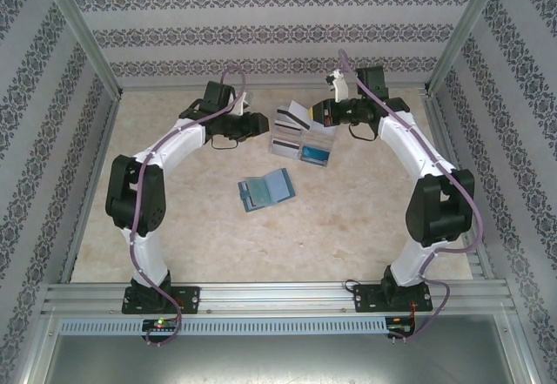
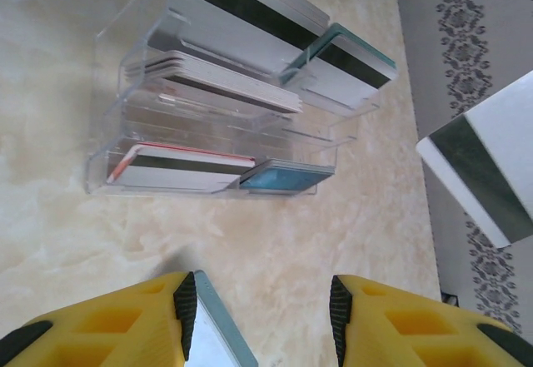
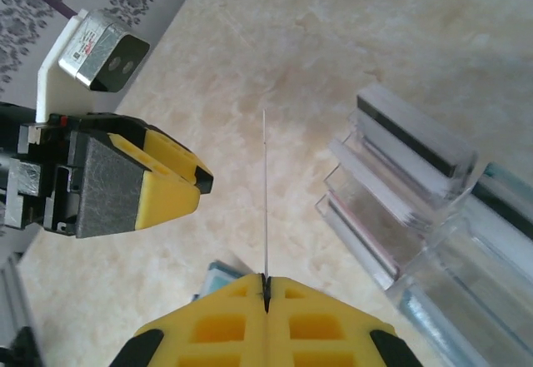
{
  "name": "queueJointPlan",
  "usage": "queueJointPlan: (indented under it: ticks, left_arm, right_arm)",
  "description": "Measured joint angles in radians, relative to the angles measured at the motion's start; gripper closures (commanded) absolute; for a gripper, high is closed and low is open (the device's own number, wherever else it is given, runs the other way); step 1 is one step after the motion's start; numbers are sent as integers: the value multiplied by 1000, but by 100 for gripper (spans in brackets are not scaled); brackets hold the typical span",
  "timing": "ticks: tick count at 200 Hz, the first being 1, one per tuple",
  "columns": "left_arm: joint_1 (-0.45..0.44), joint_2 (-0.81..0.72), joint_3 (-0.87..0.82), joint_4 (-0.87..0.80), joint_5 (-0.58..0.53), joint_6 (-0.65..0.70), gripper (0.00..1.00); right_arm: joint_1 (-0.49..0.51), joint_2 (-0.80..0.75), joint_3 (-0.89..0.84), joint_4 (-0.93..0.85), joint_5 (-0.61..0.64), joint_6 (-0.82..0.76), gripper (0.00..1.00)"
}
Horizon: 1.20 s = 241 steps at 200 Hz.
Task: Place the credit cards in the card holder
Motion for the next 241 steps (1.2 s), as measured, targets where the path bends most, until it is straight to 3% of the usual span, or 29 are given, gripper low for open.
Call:
queueJointPlan:
  ticks: [58,111,149,216,241]
  left_arm:
    - [5,-71,-179,195,138,-88,54]
    - [5,-89,-343,668,246,-407,55]
    - [5,-40,-346,963,268,-615,58]
    - [4,-3,-333,1036,268,-683,60]
    - [4,3,-313,1058,268,-701,73]
  right_arm:
    - [0,-98,-287,256,-74,208,98]
    - [-13,-122,-507,705,-101,561,98]
    - [-4,-77,-534,983,-116,773,98]
    - [67,-27,-534,1180,-127,926,98]
    - [66,-19,-534,1214,-132,952,98]
